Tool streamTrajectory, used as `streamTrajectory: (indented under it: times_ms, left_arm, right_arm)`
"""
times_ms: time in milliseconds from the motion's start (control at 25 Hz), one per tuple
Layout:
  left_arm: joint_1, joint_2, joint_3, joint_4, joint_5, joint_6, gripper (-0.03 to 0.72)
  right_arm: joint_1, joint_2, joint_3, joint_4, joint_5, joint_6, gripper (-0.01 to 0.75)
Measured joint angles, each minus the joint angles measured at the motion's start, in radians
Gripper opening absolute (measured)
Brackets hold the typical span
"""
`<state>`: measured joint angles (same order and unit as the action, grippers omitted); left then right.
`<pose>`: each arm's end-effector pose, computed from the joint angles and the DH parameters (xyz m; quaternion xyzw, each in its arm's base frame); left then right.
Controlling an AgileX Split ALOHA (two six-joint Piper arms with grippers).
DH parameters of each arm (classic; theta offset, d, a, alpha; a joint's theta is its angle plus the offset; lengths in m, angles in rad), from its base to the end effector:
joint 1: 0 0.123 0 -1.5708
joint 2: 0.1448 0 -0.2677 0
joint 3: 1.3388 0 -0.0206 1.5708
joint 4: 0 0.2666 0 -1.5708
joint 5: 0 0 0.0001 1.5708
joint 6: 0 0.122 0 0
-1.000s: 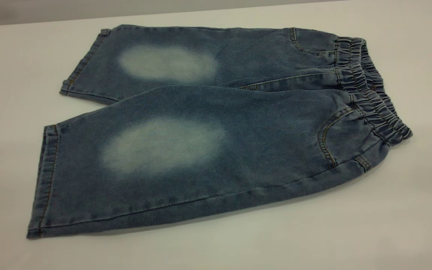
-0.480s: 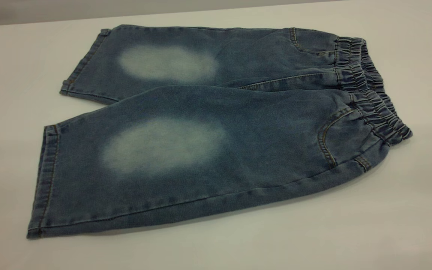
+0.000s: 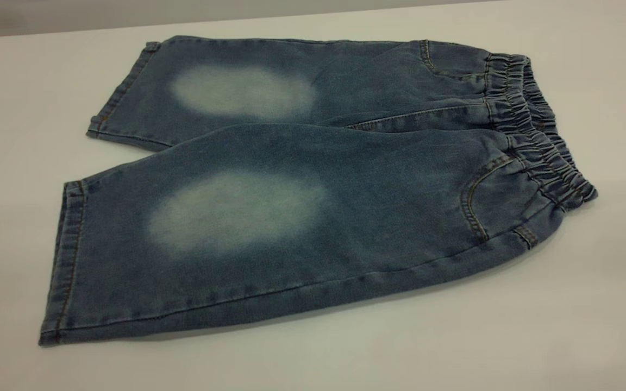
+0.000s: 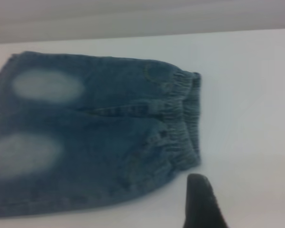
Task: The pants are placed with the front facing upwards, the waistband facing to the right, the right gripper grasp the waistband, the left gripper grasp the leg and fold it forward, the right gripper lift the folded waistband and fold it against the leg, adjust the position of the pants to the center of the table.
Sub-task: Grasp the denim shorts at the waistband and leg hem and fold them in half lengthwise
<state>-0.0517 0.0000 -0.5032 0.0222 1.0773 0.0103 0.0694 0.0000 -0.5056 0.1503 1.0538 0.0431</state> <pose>0.0529 -0.0003 0.2700 0.0260 0.8563 0.0004 0.5159 0.0520 0.0195 0.2743 -0.0140 0.8474 0.1044 0.5203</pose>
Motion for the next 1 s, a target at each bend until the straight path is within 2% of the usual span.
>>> streamTrajectory:
  times_ms: [200,360,480,640,800,1000]
  left_arm:
    - [0.000,0.032,-0.033,-0.022,-0.028,0.012,0.341]
    - [0.000,0.136,-0.081,-0.022,-0.110,0.035,0.341]
    - [0.000,0.256,-0.088,-0.022,-0.177,0.093,0.341]
    - [0.000,0.453,-0.088,-0.065,-0.246,0.205,0.341]
    - [0.000,0.659,-0.088,-0.147,-0.287,0.336,0.341]
    - [0.000,0.889,-0.088,-0.258,-0.349,0.543,0.341]
  right_arm:
    - [0.000,0.007,-0.012,0.052,-0.008,-0.001,0.349]
    - [0.000,0.115,-0.011,0.183,-0.022,-0.002,0.349]
    - [0.000,0.234,-0.011,0.272,-0.077,-0.017,0.349]
    - [0.000,0.403,-0.005,0.287,-0.147,-0.027,0.349]
    - [0.001,0.589,0.021,0.215,-0.202,-0.032,0.349]
    - [0.001,0.826,0.056,0.264,-0.310,-0.104,0.349]
